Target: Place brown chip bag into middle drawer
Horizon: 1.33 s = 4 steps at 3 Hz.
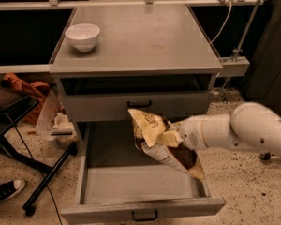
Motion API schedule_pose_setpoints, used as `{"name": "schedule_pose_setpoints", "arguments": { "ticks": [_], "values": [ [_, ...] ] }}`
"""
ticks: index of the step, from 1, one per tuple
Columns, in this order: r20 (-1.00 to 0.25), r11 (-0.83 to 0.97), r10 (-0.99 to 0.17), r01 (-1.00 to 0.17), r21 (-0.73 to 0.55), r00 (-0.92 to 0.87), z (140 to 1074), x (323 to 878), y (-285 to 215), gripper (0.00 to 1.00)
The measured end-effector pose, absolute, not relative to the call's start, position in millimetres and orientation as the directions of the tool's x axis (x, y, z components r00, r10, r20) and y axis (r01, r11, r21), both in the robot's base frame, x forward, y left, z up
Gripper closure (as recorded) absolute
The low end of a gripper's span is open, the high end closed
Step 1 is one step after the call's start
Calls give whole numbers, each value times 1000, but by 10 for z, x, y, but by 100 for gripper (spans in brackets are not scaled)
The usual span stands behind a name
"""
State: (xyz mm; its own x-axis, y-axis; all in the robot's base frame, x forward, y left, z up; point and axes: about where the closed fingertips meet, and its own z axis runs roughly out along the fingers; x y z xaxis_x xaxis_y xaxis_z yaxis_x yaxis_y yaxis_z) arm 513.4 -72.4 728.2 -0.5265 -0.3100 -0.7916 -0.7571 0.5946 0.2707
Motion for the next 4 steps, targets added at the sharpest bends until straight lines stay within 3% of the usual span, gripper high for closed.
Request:
{"name": "schedule_pose_setpoints", "arguments": {
  "ticks": [1,3,4],
  "values": [
    [-768,620,-239,-702,351,-595,6467,5040,-639,100],
    [-747,625,-232,-684,376,-623,6319,5105,-615,100],
    [-732,589,-226,-689,423,-643,5949,5263,-376,100]
  ]
}}
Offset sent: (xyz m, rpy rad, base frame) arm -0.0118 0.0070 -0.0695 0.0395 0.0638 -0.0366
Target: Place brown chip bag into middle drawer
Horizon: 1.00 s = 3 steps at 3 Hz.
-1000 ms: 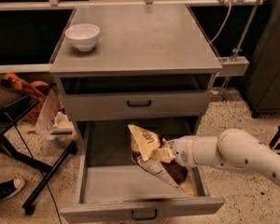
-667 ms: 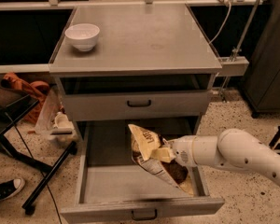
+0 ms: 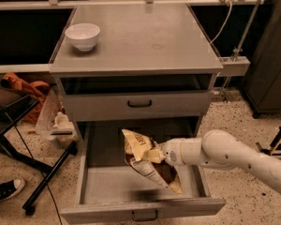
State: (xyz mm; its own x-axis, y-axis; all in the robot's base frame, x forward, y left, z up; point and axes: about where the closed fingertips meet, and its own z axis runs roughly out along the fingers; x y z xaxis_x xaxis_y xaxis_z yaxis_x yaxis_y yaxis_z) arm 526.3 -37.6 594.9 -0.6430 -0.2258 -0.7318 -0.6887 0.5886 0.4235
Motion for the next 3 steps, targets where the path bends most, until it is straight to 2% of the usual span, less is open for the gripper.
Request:
{"name": "schedule_pose_setpoints", "arguments": {
  "ticks": [1,2,3],
  "values": [
    [-711,564,-243,-692,450,-660,5446,5416,-44,100],
    [-705,593,-267,-689,417,-657,5010,5612,104,100],
    [-703,665,-275,-658,353,-656,4724,5786,62,81]
  ]
}}
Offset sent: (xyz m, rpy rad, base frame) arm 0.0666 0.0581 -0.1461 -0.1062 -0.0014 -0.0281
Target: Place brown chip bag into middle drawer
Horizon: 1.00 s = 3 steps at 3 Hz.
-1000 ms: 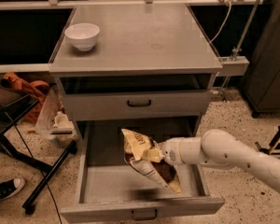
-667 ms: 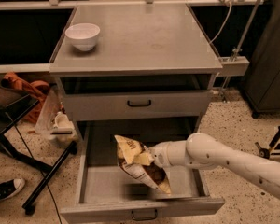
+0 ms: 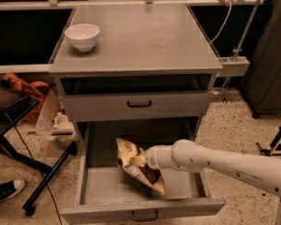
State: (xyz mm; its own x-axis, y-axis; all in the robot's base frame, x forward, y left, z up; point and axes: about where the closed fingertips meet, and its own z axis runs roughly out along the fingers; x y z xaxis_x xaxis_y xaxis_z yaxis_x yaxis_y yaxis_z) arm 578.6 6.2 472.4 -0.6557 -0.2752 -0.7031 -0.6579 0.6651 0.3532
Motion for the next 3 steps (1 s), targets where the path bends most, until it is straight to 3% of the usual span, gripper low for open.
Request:
{"name": "schedule_pose_setpoints", "arguments": {
  "ticks": [2,3],
  "values": [
    [-702,720,-286,-630,291,-652,4467,5938,29,34],
    [-700,703,-275,-634,322,-660,4406,5958,51,11]
  ]
}}
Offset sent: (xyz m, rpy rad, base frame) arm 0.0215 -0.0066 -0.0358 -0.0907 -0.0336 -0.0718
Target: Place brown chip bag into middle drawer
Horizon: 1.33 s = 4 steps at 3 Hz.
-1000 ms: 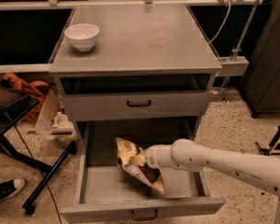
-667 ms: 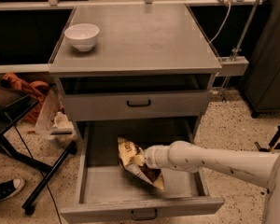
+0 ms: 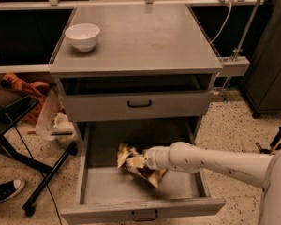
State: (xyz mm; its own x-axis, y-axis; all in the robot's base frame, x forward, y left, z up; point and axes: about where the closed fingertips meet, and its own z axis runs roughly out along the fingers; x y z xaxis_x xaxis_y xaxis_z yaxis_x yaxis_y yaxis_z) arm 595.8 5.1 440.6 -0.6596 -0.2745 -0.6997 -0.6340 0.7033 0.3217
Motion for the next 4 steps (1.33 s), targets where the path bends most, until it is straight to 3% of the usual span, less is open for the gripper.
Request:
{"name": "schedule_pose_setpoints", "arguments": {
  "ticks": [1,4],
  "values": [
    [-700,642,-270,-665,381,-661,4388,5987,84,0],
    [-676,520,-313,-716,465,-667,4511,5835,111,0]
  ]
}}
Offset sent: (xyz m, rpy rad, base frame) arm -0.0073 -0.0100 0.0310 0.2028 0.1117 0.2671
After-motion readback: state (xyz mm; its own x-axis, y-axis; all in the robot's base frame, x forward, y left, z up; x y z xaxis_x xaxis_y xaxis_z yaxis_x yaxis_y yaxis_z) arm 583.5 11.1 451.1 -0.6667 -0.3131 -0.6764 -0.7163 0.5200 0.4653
